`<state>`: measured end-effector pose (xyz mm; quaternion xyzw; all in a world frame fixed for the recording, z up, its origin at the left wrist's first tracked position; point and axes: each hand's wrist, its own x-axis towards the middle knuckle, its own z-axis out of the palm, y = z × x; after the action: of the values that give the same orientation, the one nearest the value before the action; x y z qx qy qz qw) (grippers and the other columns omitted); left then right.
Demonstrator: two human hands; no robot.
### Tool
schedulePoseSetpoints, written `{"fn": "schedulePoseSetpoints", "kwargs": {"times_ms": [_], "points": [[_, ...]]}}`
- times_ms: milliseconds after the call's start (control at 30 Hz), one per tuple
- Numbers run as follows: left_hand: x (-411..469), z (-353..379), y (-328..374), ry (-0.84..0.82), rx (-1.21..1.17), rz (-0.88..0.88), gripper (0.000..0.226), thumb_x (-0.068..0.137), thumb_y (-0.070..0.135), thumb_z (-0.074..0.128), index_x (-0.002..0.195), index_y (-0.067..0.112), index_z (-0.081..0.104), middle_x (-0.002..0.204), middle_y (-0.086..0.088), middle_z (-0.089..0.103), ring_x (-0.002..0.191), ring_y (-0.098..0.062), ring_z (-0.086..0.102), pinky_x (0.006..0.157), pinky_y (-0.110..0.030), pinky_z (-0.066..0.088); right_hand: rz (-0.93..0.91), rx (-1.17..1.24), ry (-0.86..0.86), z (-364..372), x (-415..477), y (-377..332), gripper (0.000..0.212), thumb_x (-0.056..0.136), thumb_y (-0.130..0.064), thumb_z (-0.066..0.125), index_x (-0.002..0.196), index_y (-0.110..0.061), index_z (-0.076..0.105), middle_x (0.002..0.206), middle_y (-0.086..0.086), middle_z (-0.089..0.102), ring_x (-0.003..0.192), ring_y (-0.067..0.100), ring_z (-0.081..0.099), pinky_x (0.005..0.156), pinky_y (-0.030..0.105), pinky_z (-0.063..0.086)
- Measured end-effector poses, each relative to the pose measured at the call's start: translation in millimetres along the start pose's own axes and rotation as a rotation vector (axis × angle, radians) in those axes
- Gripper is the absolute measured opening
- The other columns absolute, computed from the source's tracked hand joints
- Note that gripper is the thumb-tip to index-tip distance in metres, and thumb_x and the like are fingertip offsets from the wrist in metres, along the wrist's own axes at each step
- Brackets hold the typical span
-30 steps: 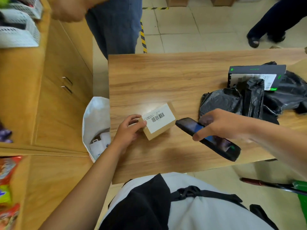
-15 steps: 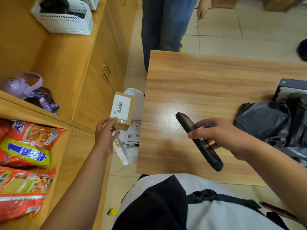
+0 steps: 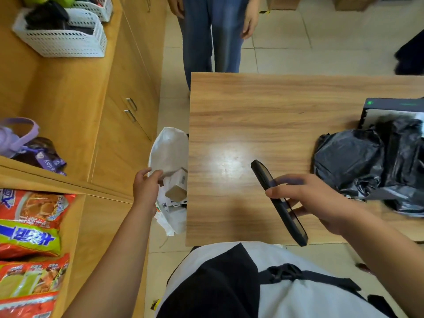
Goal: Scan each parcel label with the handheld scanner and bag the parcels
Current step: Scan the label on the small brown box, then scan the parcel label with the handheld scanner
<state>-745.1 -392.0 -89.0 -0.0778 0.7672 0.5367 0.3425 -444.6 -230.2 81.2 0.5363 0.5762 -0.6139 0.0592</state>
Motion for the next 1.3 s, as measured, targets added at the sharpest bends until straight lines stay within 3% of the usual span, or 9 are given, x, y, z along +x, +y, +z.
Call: {"fn": "schedulePoseSetpoints", "kwargs": {"times_ms": [167, 433, 567, 667, 833, 967, 1033, 1133, 1300], "points": [[-32, 50, 25, -0.211, 0.105, 0.160, 0.021, 0.088, 0.021, 0.064, 0.108, 0.029, 0.067, 0.104, -0.001, 0.068, 0.087, -0.014, 0.063, 0.078, -0.038, 0.052, 0.012, 0.131, 0.066, -18, -13, 24, 0.043, 0.052, -0.047, 0.084, 0.090, -0.028, 0.081, 0.080, 0.000, 0.079, 0.056, 0.007, 0.068, 0.050, 0.020, 0.054], [-109, 184, 38, -0.688, 0.381, 0.364, 0.018, 0.090, 0.010, 0.064, 0.103, 0.021, 0.070, 0.090, 0.006, 0.065, 0.082, -0.013, 0.061, 0.071, -0.028, 0.052, 0.041, 0.341, 0.283, -75, -47, 75, 0.061, 0.049, -0.046, 0.092, 0.104, -0.027, 0.075, 0.100, -0.003, 0.078, 0.076, 0.015, 0.064, 0.068, 0.033, 0.051], [-149, 245, 20, -0.865, 0.510, 0.443, 0.019, 0.084, 0.019, 0.071, 0.092, 0.036, 0.068, 0.099, 0.007, 0.067, 0.083, -0.009, 0.063, 0.057, -0.015, 0.049, 0.025, 0.445, 0.333, -109, -69, 109, 0.027, 0.066, -0.038, 0.083, 0.089, -0.024, 0.082, 0.081, -0.008, 0.076, 0.056, 0.002, 0.065, 0.051, 0.020, 0.050], [-178, 289, 0, -0.940, 0.667, 0.553, 0.026, 0.080, 0.036, 0.076, 0.101, 0.040, 0.062, 0.112, 0.013, 0.062, 0.100, -0.006, 0.058, 0.069, -0.014, 0.044, 0.040, 0.524, 0.391, -136, -85, 135, 0.009, 0.078, -0.032, 0.080, 0.086, -0.029, 0.083, 0.077, -0.009, 0.076, 0.052, 0.000, 0.062, 0.053, 0.021, 0.050], [-222, 344, -22, -0.875, 0.857, 0.678, 0.065, 0.072, 0.060, 0.073, 0.128, 0.035, 0.051, 0.121, 0.018, 0.042, 0.104, 0.001, 0.046, 0.074, -0.009, 0.032, 0.039, 0.588, 0.431, -173, -101, 165, 0.004, 0.080, -0.030, 0.079, 0.081, -0.034, 0.082, 0.074, -0.011, 0.077, 0.050, -0.004, 0.061, 0.063, 0.028, 0.046], [-241, 370, -28, -0.748, 0.921, 0.745, 0.036, 0.077, 0.049, 0.075, 0.103, 0.034, 0.055, 0.108, 0.015, 0.048, 0.087, 0.002, 0.052, 0.067, -0.007, 0.032, 0.021, 0.598, 0.406, -201, -100, 180, 0.004, 0.078, -0.031, 0.081, 0.082, -0.034, 0.081, 0.078, -0.008, 0.079, 0.050, -0.005, 0.061, 0.066, 0.031, 0.046], [-245, 377, -30, -0.722, 0.909, 0.716, 0.021, 0.081, 0.038, 0.075, 0.091, 0.034, 0.056, 0.103, 0.014, 0.051, 0.084, 0.002, 0.053, 0.064, -0.007, 0.033, 0.005, 0.587, 0.383, -213, -96, 187, 0.022, 0.068, -0.040, 0.087, 0.087, -0.030, 0.080, 0.087, -0.002, 0.078, 0.056, -0.005, 0.062, 0.070, 0.033, 0.048], [-247, 381, -32, -0.686, 0.824, 0.604, 0.019, 0.086, 0.024, 0.071, 0.080, 0.037, 0.058, 0.102, 0.006, 0.060, 0.088, -0.014, 0.060, 0.070, -0.020, 0.043, 0.019, 0.586, 0.358, -229, -88, 193, 0.054, 0.055, -0.050, 0.083, 0.101, -0.022, 0.079, 0.102, -0.002, 0.076, 0.076, 0.004, 0.062, 0.075, 0.035, 0.048], [-254, 370, -25, -0.616, 0.541, 0.313, 0.019, 0.089, 0.013, 0.061, 0.074, 0.025, 0.064, 0.088, -0.004, 0.067, 0.084, -0.023, 0.062, 0.071, -0.037, 0.047, -0.013, 0.556, 0.283, -252, -77, 193, 0.062, 0.042, -0.058, 0.083, 0.097, -0.030, 0.076, 0.104, -0.008, 0.073, 0.083, 0.012, 0.061, 0.074, 0.036, 0.050]]}}
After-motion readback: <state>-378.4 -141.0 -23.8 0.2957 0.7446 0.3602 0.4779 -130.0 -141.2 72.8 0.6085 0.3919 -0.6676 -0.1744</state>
